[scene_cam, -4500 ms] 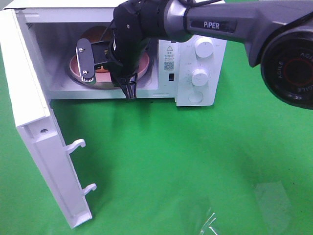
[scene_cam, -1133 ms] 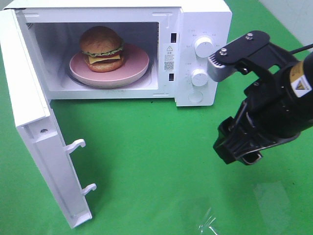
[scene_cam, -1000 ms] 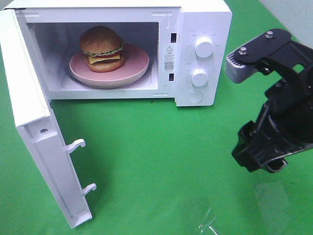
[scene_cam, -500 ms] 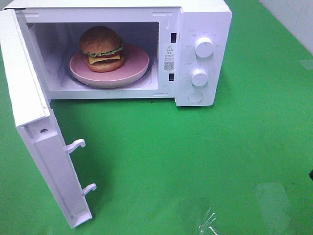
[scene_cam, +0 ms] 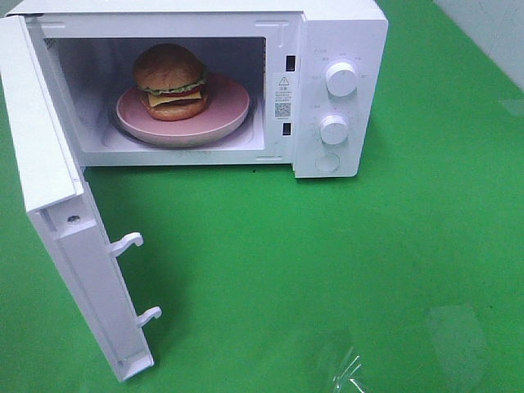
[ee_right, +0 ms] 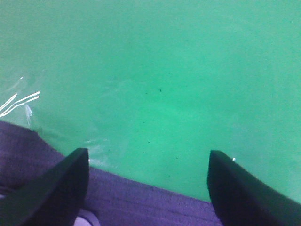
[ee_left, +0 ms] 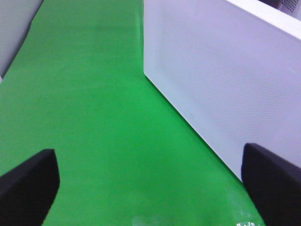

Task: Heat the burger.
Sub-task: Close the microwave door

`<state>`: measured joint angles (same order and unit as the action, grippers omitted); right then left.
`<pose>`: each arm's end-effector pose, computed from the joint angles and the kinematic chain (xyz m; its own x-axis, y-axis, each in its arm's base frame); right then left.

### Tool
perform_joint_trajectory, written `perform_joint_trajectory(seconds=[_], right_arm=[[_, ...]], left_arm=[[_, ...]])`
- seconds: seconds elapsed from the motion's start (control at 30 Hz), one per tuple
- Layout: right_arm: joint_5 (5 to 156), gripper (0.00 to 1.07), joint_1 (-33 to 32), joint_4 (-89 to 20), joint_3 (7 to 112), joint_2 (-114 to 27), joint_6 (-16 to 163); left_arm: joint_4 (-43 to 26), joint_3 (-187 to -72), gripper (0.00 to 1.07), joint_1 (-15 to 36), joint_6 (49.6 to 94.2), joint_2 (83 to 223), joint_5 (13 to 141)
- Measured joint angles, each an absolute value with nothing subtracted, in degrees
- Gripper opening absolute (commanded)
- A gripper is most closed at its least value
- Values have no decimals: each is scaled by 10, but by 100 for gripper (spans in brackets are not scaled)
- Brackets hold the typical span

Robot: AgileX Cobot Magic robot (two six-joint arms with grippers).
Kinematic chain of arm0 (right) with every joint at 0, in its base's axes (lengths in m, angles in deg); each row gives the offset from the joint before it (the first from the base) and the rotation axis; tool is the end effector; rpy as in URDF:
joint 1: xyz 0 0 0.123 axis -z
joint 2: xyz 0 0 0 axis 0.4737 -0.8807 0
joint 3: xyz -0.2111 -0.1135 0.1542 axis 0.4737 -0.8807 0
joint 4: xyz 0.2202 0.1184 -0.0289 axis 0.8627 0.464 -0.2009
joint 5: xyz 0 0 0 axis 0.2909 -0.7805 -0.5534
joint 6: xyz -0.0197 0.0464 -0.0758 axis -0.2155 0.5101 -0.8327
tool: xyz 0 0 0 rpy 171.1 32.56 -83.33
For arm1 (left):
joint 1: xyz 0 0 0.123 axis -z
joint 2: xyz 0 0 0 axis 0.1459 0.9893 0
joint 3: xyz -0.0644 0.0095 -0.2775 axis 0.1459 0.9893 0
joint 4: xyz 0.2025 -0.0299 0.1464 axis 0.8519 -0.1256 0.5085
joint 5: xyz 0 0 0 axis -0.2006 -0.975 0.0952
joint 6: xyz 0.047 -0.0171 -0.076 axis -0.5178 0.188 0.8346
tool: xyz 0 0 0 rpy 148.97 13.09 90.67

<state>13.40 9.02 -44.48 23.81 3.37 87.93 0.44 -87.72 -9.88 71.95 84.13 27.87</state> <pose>0.0494 0.0021 0.2844 -0.7194 -0.1592 -0.6761 -0.1636 0.9848 -0.0578 -0.0056 -0.0083 0.2791 -0.4301 0.0018 -0.9028 0.0600 0.9978 -0.0266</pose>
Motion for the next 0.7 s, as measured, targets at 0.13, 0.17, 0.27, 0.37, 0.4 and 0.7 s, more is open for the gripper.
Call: perform_joint_trajectory(seconds=[0.13,0.17,0.27,0.37,0.4,0.7], right_arm=[[146,69,118,-443,230,78,879],[153,69,130,-441,230,98,879],[164,69,149,-438,228,130,879],[184,69,180,-425,228,180,879],[196,69,197,-416,222,205,879],[192,67,231,-403,209,252,880]], left_arm=[[4,-877,97,-99,719,841,279],[4,-877,97,-99,719,841,279],[4,-877,97,-99,719,841,279],[4,-877,97,-99,719,841,279],[4,-877,97,-99,719,841,279],[4,-877,97,-99,719,841,279]])
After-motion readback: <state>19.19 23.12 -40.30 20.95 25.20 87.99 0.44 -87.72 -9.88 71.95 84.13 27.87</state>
